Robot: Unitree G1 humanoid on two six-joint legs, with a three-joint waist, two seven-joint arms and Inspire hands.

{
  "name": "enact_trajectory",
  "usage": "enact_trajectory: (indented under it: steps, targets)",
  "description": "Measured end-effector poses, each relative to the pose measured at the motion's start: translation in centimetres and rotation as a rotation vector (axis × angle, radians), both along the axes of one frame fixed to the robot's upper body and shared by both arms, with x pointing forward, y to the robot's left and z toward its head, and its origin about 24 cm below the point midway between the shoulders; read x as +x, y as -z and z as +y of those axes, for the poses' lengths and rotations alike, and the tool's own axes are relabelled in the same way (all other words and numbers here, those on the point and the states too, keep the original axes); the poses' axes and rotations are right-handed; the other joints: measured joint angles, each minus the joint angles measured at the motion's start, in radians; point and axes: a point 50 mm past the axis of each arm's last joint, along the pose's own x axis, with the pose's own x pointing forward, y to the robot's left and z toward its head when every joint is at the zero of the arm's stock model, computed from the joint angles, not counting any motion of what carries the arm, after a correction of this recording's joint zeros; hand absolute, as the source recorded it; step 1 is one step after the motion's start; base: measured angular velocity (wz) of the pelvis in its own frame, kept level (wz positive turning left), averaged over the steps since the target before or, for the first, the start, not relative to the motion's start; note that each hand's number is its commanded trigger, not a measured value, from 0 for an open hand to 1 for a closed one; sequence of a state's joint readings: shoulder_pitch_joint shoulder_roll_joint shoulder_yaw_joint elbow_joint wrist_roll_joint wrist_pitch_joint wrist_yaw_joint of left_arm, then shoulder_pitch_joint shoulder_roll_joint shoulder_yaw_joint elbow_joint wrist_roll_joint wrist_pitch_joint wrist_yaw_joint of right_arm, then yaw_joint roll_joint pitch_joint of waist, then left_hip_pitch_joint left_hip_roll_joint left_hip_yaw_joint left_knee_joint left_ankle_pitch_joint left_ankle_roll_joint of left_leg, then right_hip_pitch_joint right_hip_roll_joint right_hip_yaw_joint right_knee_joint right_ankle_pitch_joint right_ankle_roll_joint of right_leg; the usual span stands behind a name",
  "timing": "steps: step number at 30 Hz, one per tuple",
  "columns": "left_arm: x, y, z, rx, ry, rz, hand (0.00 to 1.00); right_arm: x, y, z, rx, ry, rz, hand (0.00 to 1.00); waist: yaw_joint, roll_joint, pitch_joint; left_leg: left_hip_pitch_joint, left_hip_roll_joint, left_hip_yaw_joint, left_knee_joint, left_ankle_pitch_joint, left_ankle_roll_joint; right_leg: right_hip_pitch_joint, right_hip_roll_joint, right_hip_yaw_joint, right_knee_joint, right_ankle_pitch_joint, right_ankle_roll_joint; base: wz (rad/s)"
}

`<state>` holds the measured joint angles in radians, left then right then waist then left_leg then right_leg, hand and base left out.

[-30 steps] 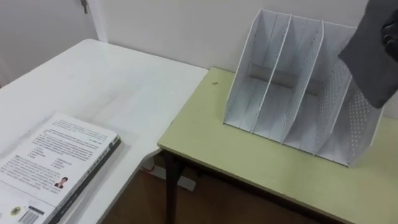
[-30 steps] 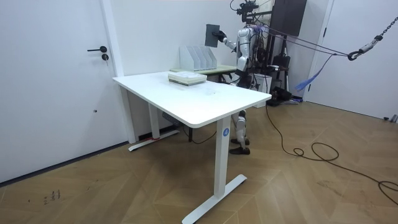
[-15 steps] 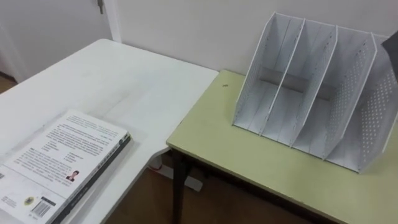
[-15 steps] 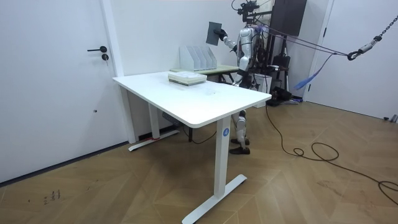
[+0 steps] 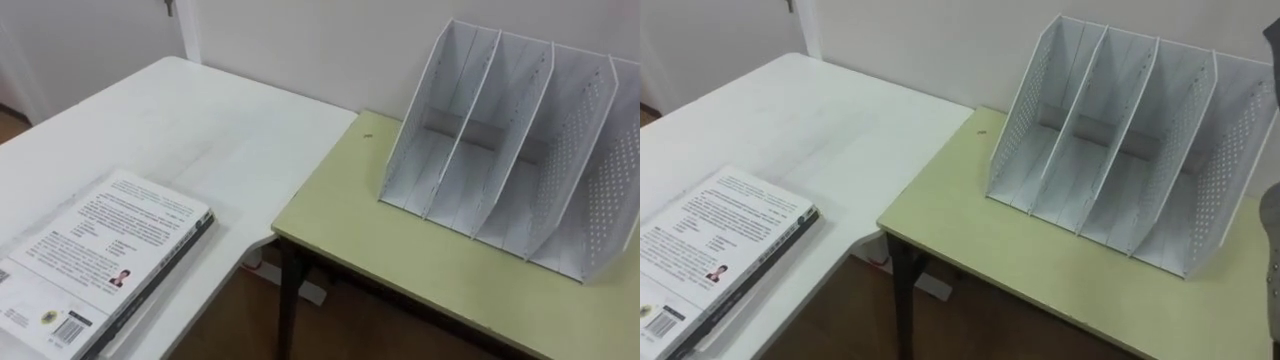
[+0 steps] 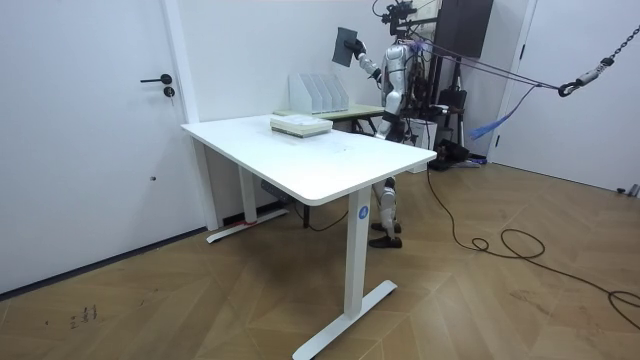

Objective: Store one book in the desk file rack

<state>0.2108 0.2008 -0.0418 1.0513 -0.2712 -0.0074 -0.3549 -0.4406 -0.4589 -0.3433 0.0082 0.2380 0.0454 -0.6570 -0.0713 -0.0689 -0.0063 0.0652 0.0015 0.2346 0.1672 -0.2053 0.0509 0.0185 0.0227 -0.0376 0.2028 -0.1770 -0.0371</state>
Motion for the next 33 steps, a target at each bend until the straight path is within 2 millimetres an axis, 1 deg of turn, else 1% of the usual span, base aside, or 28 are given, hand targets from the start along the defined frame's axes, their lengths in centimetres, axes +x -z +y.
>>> enact_trajectory:
  steps: [5, 8, 11, 13, 16, 20, 23, 27, 29, 33]
  targets:
    - [0.1, -0.1, 0.1, -0.001, 0.002, 0.003, 0.0, 0.8, 0.8, -0.2, 0.031, -0.047, 0.054, 1.0, 0.008, -0.002, 0.0, 0.0, 0.001, -0.001, 0.001, 0.0, 0.0, -0.001, -0.001, -0.008, 0.0, 0.0, 0.0, 0.0]
    - [0.1, -0.1, 0.3, -0.005, -0.01, 0.008, 0.0, 1.1, 1.2, -0.2, 0.029, -0.07, 0.095, 1.0, 0.016, -0.003, -0.0002, 0.0, 0.001, -0.002, 0.003, 0.0, 0.0, -0.001, -0.003, -0.021, 0.0, 0.0, 0.0, 0.0]
    - [0.0, -0.1, 0.5, -0.001, -0.032, 0.012, 0.0, 1.3, 1.3, -0.3, 0.015, -0.09, 0.129, 1.0, 0.023, -0.012, -0.0017, -0.003, -0.001, -0.018, 0.006, 0.0, 0.0, 0.001, -0.003, -0.025, 0.0, 0.0, 0.0, 0.06]
    - [0.0, -0.2, 0.8, 0.006, -0.039, 0.012, 0.0, 1.6, 1.8, -0.4, 0.008, -0.106, 0.167, 1.0, 0.025, -0.026, -0.0013, -0.003, -0.001, -0.03, 0.012, 0.0, 0.0, 0.007, -0.004, -0.035, 0.0, 0.0, -0.001, 0.11]
    - [0.0, -0.2, 1.0, 0.008, -0.048, 0.01, 0.0, 1.9, 2.1, -0.2, 0.003, -0.136, 0.203, 1.0, 0.025, -0.034, 0.0026, -0.004, -0.002, -0.035, 0.018, 0.0, 0.0, 0.014, -0.006, -0.042, -0.001, 0.0, -0.001, 0.08]
    - [-0.1, -0.2, 1.0, 0.008, -0.054, 0.014, 0.0, 2.4, 2.6, 0.0, -0.008, -0.172, 0.236, 1.0, 0.027, -0.034, 0.0027, -0.003, -0.002, -0.042, 0.019, 0.0, 0.0, 0.017, -0.005, -0.043, 0.0, 0.0, -0.001, 0.04]
    - [-0.1, -0.2, 1.0, 0.003, -0.06, 0.025, 0.0, 3.2, 3.0, -0.4, 0.012, -0.176, 0.279, 1.0, 0.028, -0.031, 0.0018, -0.004, -0.002, -0.044, 0.02, 0.0, 0.0, 0.018, -0.005, -0.044, 0.002, 0.0, -0.001, 0.0]
    - [-0.2, -0.1, 1.0, 0.0, -0.068, 0.039, 0.0, 3.7, 3.2, -0.7, 0.007, -0.173, 0.322, 1.0, 0.032, -0.022, -0.0031, -0.009, -0.002, -0.048, 0.021, 0.0, -0.001, 0.018, -0.005, -0.048, 0.003, 0.0, -0.002, 0.0]
    - [-0.2, -0.1, 1.0, 0.001, -0.07, 0.042, 0.0, 4.1, 3.1, -1.0, 0.006, -0.177, 0.352, 1.0, 0.03, -0.02, -0.0038, -0.01, -0.002, -0.048, 0.021, 0.0, -0.001, 0.018, -0.006, -0.052, 0.003, 0.0, -0.002, 0.0]
    - [-0.3, -0.1, 1.0, 0.002, -0.072, 0.044, 0.0, 4.4, 2.7, -0.9, 0.007, -0.188, 0.348, 1.0, 0.03, -0.021, -0.0037, -0.009, -0.001, -0.049, 0.021, 0.001, -0.001, 0.018, -0.006, -0.056, 0.002, 0.0, -0.002, 0.0]
